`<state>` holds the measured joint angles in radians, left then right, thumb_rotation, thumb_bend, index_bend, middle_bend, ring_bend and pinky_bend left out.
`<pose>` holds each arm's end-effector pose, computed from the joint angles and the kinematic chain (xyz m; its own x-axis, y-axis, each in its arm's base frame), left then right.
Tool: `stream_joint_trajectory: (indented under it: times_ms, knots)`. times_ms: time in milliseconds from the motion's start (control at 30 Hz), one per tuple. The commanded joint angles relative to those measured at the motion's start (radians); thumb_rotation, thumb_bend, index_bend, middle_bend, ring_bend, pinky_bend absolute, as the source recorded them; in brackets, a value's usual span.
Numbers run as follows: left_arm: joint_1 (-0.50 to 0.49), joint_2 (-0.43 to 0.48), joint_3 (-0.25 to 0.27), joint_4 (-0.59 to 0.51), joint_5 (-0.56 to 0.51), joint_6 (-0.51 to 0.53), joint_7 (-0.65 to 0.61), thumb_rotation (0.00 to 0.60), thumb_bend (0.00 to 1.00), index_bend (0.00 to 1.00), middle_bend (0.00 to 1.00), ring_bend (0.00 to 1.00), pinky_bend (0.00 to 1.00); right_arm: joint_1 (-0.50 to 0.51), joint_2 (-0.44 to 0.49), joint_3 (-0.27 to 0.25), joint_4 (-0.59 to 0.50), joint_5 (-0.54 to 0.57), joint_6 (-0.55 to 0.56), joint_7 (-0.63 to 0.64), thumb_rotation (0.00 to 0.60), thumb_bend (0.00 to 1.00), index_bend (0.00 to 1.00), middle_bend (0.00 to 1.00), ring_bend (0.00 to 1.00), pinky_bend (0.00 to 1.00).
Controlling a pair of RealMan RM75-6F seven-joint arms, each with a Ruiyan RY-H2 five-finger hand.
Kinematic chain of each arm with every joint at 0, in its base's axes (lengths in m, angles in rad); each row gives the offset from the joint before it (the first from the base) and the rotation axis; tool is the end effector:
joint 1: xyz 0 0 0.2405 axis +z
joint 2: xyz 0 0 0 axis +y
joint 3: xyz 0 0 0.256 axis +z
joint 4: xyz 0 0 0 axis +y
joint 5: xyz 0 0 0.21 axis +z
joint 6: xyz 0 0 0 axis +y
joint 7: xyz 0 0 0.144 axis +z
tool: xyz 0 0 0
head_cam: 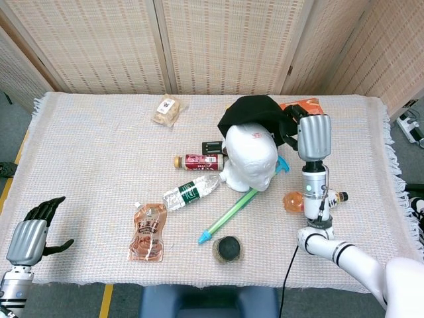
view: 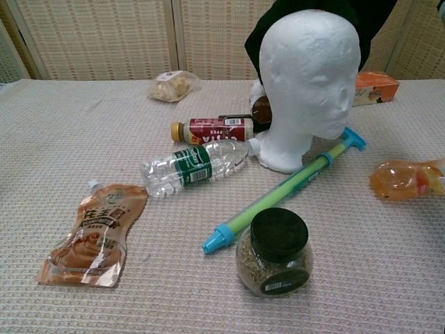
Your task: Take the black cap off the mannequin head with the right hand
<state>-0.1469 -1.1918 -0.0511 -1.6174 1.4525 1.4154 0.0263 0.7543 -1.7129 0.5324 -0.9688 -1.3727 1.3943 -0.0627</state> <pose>-0.3008 0.1992 0.1281 0.3441 0.0564 0.9372 0.9389 -0.0249 -0.3432 -0.1449 -0.4246 0.1000 0.1696 0.4951 0.8521 -0.9223 -0.2250 0.3142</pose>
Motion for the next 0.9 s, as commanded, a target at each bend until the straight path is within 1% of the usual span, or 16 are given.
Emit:
stream_joint_trajectory:
  times_ms: [33, 200, 433, 567, 733, 900]
  knots:
    - [0.0, 0.001, 0.0, -0.001, -0.002, -0.001, 0.0, 0.6, 0.13, 0.13, 0.18, 0.16, 0.23, 0.03, 0.004, 0.008, 0.06, 0.023, -0.023, 0.017, 0.6, 0.63, 0.95, 0.76, 0.92, 1.0]
    - [0.0, 0.001, 0.002, -0.002, -0.004, -0.006, -0.001, 0.6, 0.13, 0.12, 0.18, 0.16, 0.23, 0.029, 0.036, -0.001, 0.094, 0.025, -0.007, 0.048, 0.6, 0.63, 0.95, 0.76, 0.92, 1.0]
    - [-0.005, 0.002, 0.002, -0.014, 0.004, -0.008, 0.005, 0.6, 0.13, 0.11, 0.18, 0.15, 0.23, 0.012, 0.09, -0.012, 0.117, 0.056, -0.02, 0.032, 0.6, 0.63, 0.95, 0.76, 0.92, 1.0]
    - [-0.006, 0.004, 0.005, -0.02, 0.004, -0.011, 0.012, 0.6, 0.13, 0.11, 0.18, 0.15, 0.23, -0.011, 0.119, -0.028, 0.127, 0.075, -0.033, 0.04, 0.6, 0.63, 0.95, 0.76, 0.92, 1.0]
    - [-0.004, 0.003, 0.009, -0.024, 0.006, -0.01, 0.013, 0.6, 0.13, 0.11, 0.18, 0.15, 0.23, -0.07, 0.15, -0.074, 0.117, 0.077, -0.032, 0.074, 0.6, 0.63, 0.95, 0.76, 0.92, 1.0]
    - [-0.002, 0.002, 0.011, -0.023, 0.006, -0.011, 0.013, 0.6, 0.13, 0.11, 0.18, 0.15, 0.23, -0.141, 0.186, -0.14, 0.104, 0.066, -0.042, 0.105, 0.6, 0.63, 0.95, 0.76, 0.92, 1.0]
